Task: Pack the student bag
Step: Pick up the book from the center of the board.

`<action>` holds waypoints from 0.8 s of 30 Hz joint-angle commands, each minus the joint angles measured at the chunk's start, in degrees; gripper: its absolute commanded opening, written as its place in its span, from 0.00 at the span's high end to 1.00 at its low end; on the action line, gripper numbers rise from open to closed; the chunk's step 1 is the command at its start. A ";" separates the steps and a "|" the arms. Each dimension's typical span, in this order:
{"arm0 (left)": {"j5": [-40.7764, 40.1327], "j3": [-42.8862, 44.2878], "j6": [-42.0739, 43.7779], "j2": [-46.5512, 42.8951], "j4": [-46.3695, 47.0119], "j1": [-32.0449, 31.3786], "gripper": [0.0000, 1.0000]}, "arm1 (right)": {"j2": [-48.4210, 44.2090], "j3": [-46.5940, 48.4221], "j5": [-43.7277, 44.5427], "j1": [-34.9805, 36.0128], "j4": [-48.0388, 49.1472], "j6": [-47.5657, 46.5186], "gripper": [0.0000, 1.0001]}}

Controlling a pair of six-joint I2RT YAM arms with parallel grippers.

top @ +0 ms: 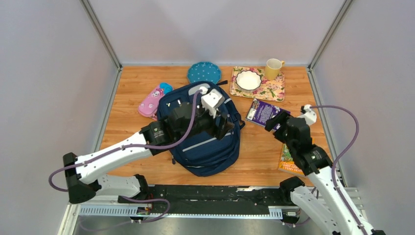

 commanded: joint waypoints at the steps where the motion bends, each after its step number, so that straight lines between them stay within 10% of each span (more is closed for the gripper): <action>1: 4.27 10.40 5.49 13.29 3.25 2.81 0.21 | 7.73 4.35 -11.95 -15.29 2.08 -6.08 0.14; 9: 15.28 24.20 3.66 35.39 9.58 8.88 0.20 | 26.63 7.86 -28.96 -37.45 11.41 -4.94 0.14; 24: 24.51 36.24 -1.27 62.38 16.71 16.35 0.18 | 53.81 15.16 -34.42 -42.66 24.06 -8.72 0.21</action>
